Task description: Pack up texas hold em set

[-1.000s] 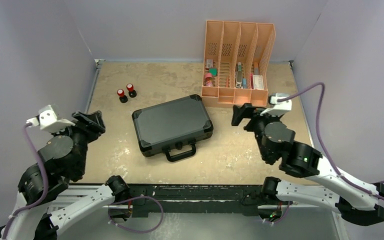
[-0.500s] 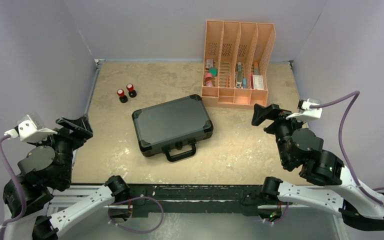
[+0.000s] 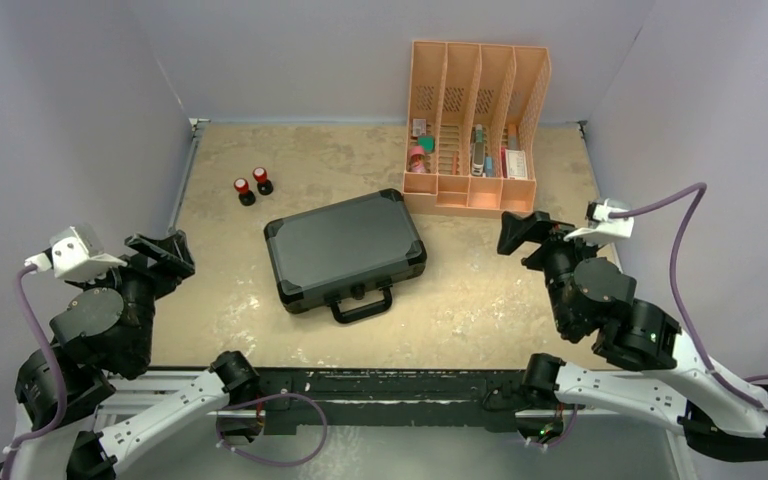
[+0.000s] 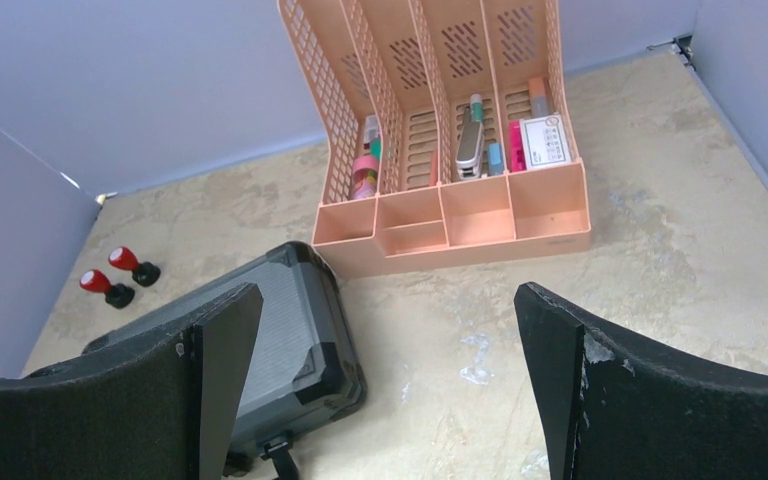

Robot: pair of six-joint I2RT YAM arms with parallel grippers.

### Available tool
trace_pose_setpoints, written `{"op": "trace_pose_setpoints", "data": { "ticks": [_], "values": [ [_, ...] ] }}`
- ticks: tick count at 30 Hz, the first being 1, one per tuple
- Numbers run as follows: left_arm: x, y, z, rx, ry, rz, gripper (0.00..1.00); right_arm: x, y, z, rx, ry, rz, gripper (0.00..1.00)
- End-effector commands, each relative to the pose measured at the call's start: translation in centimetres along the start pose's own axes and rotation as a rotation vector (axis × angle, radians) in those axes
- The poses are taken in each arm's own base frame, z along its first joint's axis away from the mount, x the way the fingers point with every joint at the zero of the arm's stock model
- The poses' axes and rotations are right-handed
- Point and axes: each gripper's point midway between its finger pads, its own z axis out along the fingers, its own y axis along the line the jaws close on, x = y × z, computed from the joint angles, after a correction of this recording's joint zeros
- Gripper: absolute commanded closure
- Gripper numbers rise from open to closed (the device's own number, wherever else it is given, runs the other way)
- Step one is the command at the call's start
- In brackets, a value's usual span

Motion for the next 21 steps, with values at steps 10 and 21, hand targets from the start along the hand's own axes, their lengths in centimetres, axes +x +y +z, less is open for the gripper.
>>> {"op": "trace_pose_setpoints", "data": {
  "ticks": [10,21],
  "values": [
    [0.6,-1.2,0.4,0.03,0.016,0.02,0.25,0.8,1.9,0.6,-0.041,0.012,-0.01,0.01],
    [-1.3,-1.2,0.2,0.011,-0.003,0.024,0.21,-1.6,1.9,-0.2,-0.082,0.006,0.027,0.01]
  ]
}}
